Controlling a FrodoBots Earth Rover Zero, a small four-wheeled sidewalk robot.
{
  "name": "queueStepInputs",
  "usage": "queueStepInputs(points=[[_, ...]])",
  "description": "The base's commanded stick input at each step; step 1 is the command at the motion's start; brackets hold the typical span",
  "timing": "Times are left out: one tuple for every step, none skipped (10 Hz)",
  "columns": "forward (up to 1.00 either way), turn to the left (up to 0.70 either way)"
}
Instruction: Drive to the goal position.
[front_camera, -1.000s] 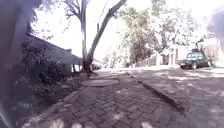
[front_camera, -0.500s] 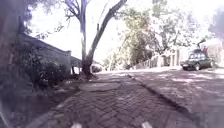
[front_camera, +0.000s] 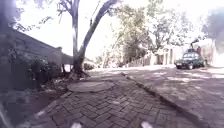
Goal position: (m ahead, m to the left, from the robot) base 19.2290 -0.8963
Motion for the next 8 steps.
queueStepInputs(points=[[0.70,0.00],[0.70,0.00],[0.70,0.00],[0.70,0.00],[0.70,0.00],[0.70,0.00],[0.70,0.00],[0.70,0.00]])
